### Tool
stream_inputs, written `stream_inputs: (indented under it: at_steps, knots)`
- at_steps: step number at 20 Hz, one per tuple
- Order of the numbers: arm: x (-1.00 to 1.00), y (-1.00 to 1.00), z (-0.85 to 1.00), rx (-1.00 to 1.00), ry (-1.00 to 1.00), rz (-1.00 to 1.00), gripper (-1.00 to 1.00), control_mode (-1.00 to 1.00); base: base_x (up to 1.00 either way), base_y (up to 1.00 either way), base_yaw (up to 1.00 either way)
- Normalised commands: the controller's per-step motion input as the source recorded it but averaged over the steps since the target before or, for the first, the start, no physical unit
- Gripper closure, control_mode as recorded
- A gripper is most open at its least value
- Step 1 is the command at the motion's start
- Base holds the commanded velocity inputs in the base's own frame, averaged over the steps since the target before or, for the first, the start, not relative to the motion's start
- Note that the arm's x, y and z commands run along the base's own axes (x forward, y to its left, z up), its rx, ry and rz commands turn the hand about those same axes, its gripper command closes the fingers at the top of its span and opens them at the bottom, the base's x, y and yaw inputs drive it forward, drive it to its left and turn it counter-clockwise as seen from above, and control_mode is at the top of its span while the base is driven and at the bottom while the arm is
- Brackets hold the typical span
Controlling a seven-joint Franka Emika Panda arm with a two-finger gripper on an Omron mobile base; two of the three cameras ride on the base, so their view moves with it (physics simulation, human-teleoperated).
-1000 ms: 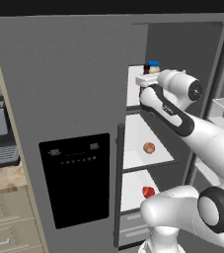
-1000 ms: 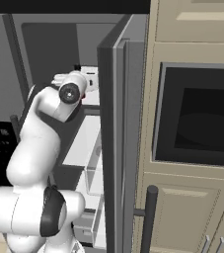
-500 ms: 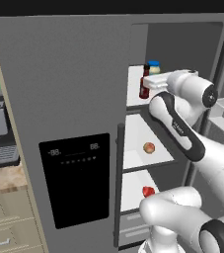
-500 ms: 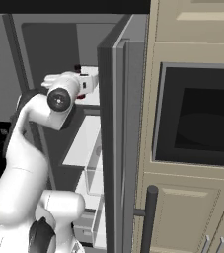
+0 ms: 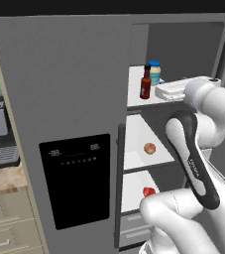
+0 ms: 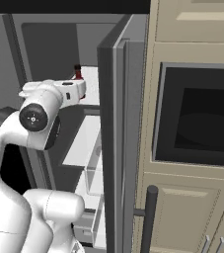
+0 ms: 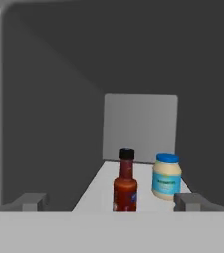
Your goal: Place the mayonnaise and condiment bottle from the counter to the top shelf of the fridge. If the existing items in the fridge are on the top shelf, move them to other shelves.
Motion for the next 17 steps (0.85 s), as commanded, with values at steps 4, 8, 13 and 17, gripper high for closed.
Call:
stream_inputs:
  at_steps: [4,8,13,17]
  knots:
    - [-1.00,0.14,0.30,0.00,-0.04,0.03,-1.00,-1.00,0.00,0.00,0.00]
    - [-1.00,0.23,0.41,0.00,-0.10,0.06,-1.00,-1.00,0.00,0.00,0.00]
    - [-1.00,0.48,0.52,-0.01,-0.15,0.07,-1.00,-1.00,0.00,0.00,0.00]
    - [-1.00,0.61,0.74,0.01,-0.38,0.11,-1.00,-1.00,0.00,0.00,0.00]
